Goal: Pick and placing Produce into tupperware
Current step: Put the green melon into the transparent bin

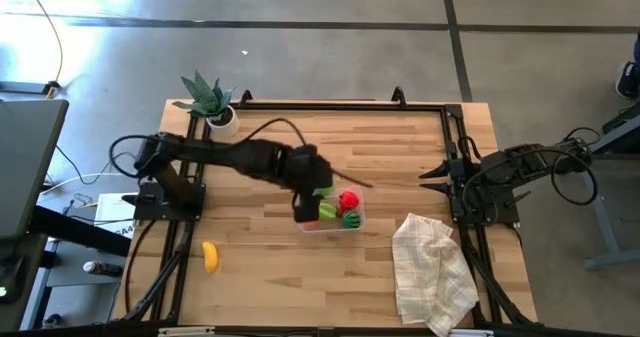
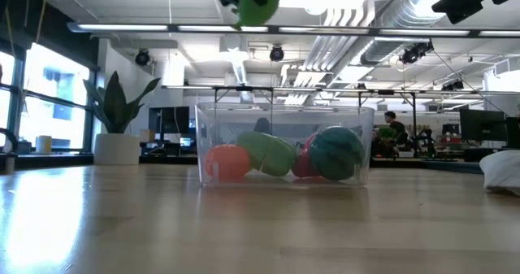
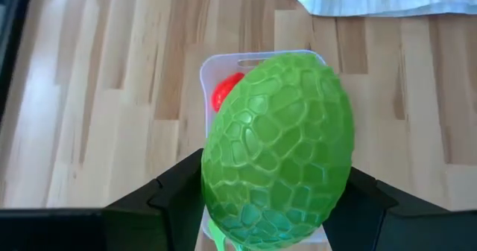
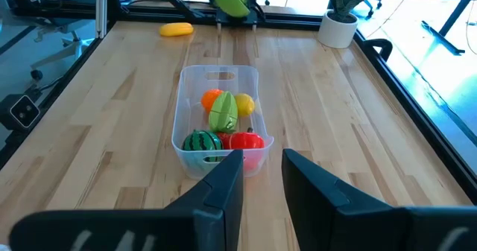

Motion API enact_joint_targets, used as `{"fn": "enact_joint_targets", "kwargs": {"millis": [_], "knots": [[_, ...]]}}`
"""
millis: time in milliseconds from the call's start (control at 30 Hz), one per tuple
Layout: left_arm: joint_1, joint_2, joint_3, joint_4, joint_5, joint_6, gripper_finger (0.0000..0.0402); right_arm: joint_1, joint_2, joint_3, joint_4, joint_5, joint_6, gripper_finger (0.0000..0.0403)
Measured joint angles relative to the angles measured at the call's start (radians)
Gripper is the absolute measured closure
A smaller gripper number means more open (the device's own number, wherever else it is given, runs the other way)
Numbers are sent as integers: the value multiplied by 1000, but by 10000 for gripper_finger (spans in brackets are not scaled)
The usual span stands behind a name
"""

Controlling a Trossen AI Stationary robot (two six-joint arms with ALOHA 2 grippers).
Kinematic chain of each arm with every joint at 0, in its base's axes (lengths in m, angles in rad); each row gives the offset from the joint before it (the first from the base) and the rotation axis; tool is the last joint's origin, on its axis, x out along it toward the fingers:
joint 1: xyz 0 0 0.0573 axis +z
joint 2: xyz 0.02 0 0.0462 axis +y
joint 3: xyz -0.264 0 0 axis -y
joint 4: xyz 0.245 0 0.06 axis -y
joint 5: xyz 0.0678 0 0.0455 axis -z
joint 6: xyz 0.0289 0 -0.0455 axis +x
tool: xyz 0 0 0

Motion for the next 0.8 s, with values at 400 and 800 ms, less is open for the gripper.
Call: {"fn": "enact_joint_targets", "kwargs": {"millis": [400, 800], "knots": [[77, 207, 0, 47, 152, 136, 194, 0, 0, 0, 0, 0, 0, 318], [36, 324, -2, 62, 249, 172, 248, 0, 0, 0, 0, 0, 0, 318]]}}
